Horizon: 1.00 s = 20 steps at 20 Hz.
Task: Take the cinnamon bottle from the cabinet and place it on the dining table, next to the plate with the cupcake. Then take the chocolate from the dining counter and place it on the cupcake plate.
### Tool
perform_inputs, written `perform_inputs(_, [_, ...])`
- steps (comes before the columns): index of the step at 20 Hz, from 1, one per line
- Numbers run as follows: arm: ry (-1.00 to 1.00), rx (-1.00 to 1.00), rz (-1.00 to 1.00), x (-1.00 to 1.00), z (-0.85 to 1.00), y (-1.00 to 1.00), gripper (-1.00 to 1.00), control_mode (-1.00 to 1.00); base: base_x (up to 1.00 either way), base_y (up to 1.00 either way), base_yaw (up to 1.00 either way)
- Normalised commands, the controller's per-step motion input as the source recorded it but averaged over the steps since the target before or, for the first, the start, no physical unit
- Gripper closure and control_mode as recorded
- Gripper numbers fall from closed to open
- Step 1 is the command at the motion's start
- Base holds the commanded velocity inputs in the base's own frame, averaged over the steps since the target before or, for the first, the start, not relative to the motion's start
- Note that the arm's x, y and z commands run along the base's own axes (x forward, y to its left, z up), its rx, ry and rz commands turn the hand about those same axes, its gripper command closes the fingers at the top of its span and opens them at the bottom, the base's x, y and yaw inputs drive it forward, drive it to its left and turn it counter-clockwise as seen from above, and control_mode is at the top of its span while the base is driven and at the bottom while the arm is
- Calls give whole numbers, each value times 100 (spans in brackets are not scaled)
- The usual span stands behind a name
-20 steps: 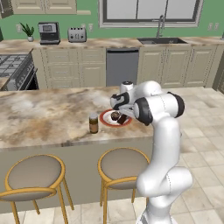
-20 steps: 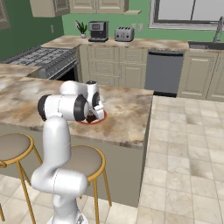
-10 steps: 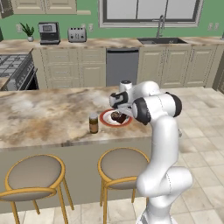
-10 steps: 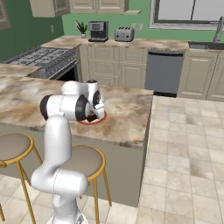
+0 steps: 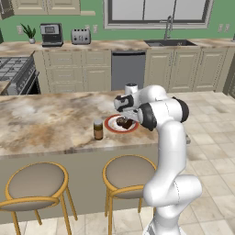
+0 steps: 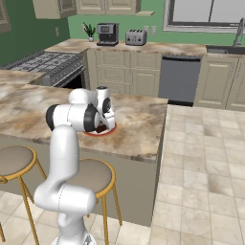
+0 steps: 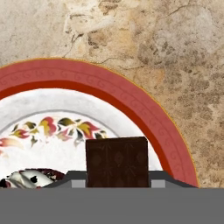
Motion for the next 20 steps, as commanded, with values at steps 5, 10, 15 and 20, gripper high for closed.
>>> perform_inputs(5, [0, 0, 0, -5, 0, 0, -100, -100, 0, 0, 0])
perform_inputs(10, [0, 0, 0, -16, 10, 0, -100, -100, 0, 0, 0])
perform_inputs(15, [-1, 0, 0, -21, 23, 0, -100, -100, 0, 0, 0])
perform_inputs(20, [-6, 0, 0, -39, 36, 0, -100, -100, 0, 0, 0])
